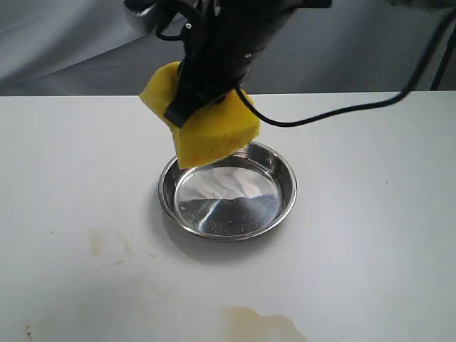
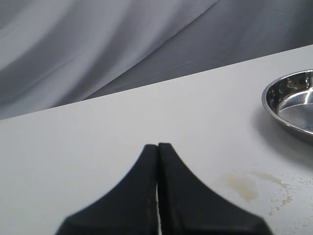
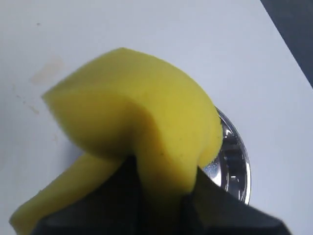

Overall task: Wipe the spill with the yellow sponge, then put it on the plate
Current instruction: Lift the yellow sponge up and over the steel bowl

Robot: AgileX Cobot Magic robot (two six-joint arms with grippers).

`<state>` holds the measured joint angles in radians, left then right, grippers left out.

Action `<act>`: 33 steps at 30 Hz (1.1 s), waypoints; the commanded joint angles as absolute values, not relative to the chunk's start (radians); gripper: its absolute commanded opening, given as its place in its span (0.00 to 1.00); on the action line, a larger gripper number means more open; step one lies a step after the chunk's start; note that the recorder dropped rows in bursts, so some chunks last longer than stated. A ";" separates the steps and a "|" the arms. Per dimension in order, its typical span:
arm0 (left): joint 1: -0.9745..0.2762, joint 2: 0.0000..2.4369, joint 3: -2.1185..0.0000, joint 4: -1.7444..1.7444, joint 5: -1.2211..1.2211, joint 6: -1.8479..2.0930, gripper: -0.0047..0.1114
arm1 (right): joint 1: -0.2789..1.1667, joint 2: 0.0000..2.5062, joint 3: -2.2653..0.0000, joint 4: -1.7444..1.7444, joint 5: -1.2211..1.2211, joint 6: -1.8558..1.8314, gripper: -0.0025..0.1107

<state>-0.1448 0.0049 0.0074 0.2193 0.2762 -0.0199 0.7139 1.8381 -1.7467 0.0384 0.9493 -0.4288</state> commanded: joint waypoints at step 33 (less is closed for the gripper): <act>-0.150 0.000 0.000 0.218 0.266 -0.026 0.04 | 0.560 1.803 -0.965 0.396 -0.177 -0.476 0.02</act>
